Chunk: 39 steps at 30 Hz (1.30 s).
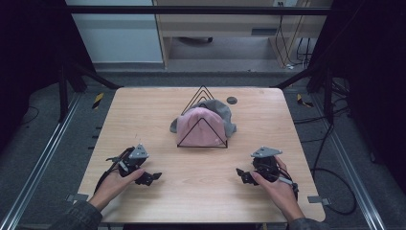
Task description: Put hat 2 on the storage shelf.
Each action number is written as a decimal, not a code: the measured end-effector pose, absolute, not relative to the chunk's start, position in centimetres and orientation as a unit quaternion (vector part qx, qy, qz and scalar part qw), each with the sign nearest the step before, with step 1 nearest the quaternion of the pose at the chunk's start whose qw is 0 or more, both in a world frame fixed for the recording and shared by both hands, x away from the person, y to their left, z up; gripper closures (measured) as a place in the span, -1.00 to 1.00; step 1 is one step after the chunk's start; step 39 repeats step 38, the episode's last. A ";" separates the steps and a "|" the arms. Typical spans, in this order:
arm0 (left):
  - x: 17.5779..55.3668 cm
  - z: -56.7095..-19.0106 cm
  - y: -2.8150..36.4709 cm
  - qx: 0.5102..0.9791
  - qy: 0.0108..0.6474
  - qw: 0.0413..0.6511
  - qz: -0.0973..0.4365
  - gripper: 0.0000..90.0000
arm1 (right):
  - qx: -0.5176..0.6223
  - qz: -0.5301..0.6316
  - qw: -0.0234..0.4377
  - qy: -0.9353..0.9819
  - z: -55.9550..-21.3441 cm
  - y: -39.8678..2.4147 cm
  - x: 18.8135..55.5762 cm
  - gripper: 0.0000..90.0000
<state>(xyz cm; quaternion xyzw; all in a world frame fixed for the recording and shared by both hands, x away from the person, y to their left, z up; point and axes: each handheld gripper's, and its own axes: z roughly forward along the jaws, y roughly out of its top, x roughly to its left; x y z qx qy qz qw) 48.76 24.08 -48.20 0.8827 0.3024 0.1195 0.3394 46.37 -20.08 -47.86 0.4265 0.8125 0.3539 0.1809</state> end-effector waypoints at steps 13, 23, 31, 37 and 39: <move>49.6 -49.9 24.9 0.881 0.327 0.321 0.115 -0.92 | 0.442 0.339 0.171 0.813 -49.1 -20.2 47.4 -0.78; 49.2 -50.6 24.9 0.871 0.327 0.340 0.138 -1.00 | 0.454 0.317 0.164 0.816 -50.2 -20.6 47.9 -0.81; 49.1 -50.7 24.9 0.869 0.325 0.346 0.140 -1.00 | 0.455 0.344 0.203 0.796 -51.2 -21.3 47.6 -0.90; 49.1 -50.7 25.0 0.870 0.323 0.345 0.140 -1.00 | 0.456 0.344 0.202 0.796 -51.2 -21.3 47.6 -0.90; 49.1 -50.7 25.0 0.870 0.323 0.346 0.139 -1.00 | 0.456 0.344 0.202 0.796 -51.2 -21.3 47.6 -0.90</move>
